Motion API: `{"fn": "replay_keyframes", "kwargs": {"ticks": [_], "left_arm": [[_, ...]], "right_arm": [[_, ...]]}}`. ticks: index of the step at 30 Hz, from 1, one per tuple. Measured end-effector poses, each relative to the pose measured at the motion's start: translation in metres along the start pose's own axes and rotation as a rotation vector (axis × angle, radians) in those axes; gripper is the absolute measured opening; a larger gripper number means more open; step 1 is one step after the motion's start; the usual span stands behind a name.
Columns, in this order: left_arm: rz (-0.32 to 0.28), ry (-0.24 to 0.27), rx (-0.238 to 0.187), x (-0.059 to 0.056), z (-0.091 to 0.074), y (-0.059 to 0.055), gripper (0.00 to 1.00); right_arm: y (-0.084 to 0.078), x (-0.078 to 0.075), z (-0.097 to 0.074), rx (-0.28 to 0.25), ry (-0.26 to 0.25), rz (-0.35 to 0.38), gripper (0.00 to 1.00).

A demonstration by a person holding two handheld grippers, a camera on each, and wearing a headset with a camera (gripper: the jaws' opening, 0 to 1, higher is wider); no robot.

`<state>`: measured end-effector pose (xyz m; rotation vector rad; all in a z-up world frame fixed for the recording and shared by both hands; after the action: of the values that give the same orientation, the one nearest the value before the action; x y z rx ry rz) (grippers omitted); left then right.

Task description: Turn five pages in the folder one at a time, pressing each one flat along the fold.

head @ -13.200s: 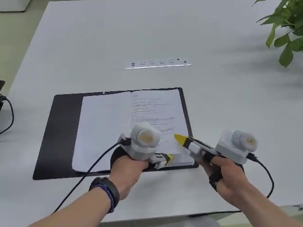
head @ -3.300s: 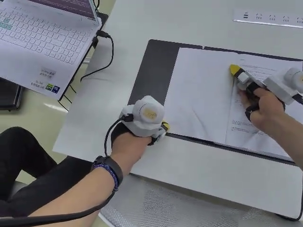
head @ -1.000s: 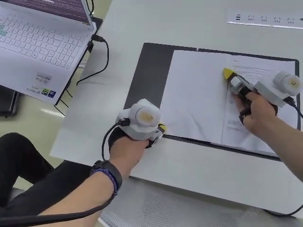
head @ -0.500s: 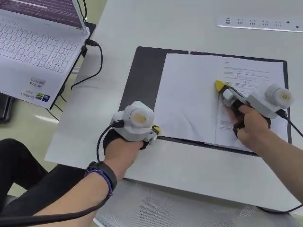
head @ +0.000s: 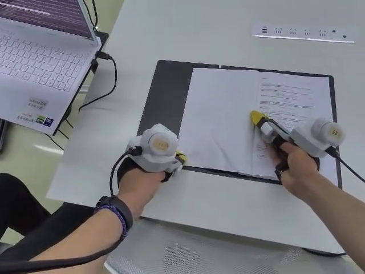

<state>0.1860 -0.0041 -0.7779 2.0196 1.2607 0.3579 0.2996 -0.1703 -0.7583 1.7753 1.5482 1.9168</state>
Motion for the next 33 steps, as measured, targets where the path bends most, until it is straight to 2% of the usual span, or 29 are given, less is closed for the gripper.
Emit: {"fn": "replay_keyframes", "kwargs": {"ticks": [21, 33], "left_arm": [[-0.001, 0.01, -0.014, -0.001, 0.0, 0.0, 0.0], [0.003, 0.012, -0.018, -0.001, 0.0, 0.0, 0.0]], "right_arm": [[-0.027, 0.014, -0.039, 0.073, 0.036, -0.022, 0.0], [-0.04, 0.011, -0.055, 0.11, 0.056, -0.038, 0.0]]}}
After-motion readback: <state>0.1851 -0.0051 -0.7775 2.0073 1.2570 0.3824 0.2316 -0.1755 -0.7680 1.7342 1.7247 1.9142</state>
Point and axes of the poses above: the centre of the closed fingertips' face, and the gripper's own axes: z roughly forward along the fingers, x roughly to its left, y roughly out of its top, the point moved 2 cm from there along -z, roughly backward along the fingers, and after that the axes turned 7 degrees about -x, right-handed, at the moved point
